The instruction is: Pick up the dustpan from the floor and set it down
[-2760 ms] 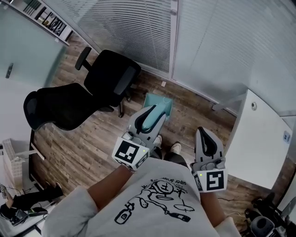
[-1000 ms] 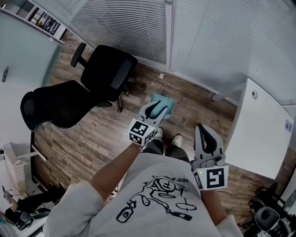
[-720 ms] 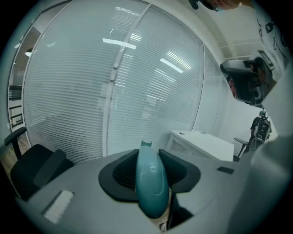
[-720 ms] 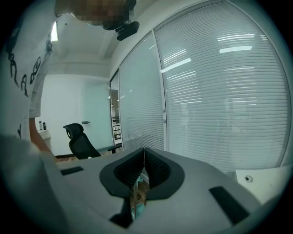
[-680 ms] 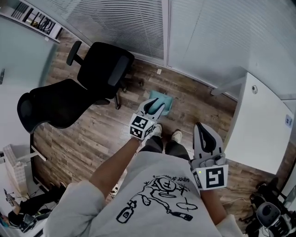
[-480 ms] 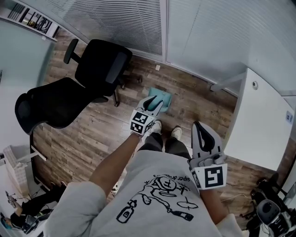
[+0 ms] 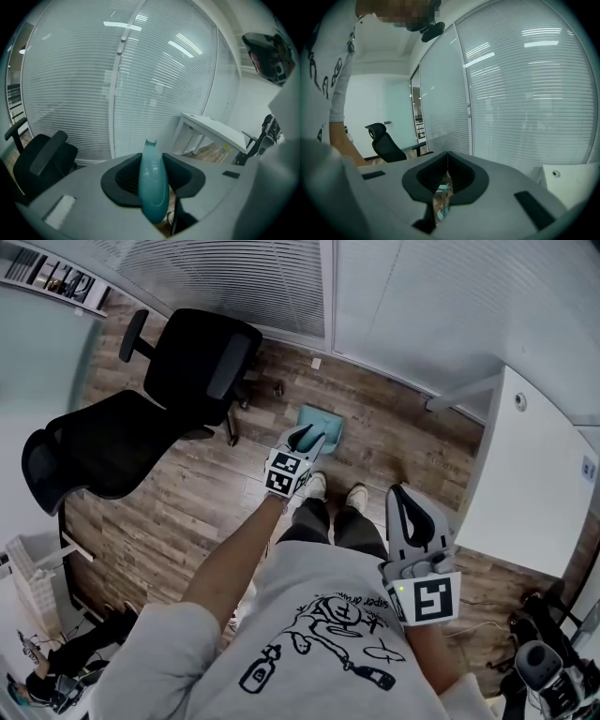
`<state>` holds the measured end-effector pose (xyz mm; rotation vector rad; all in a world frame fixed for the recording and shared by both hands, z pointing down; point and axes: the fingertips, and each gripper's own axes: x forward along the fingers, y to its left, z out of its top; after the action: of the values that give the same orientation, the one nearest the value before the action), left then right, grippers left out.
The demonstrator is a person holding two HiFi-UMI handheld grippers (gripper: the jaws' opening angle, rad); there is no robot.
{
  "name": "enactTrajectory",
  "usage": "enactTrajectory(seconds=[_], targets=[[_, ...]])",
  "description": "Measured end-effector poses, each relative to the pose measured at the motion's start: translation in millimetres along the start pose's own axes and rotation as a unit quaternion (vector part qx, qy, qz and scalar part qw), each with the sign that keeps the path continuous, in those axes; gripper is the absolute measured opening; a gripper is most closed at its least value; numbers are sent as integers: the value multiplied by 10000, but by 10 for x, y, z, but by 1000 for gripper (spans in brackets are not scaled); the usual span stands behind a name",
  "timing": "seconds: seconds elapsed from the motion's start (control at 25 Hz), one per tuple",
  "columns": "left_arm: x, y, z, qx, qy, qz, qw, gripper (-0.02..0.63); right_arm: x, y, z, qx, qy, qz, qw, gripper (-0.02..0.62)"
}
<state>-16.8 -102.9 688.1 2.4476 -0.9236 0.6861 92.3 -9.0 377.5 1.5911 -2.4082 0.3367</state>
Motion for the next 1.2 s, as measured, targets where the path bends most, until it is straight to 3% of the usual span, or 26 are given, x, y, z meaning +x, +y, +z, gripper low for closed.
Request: enactTrajectory(seconds=[0.48,1.2], targets=[[79,182,-273,-184,259,204,9993,132,79,10,-70,49,67,45,10000,3],[-426,220,-995,-377,1074,379,9928,133,182,73,-3,4,13,288,9996,3]])
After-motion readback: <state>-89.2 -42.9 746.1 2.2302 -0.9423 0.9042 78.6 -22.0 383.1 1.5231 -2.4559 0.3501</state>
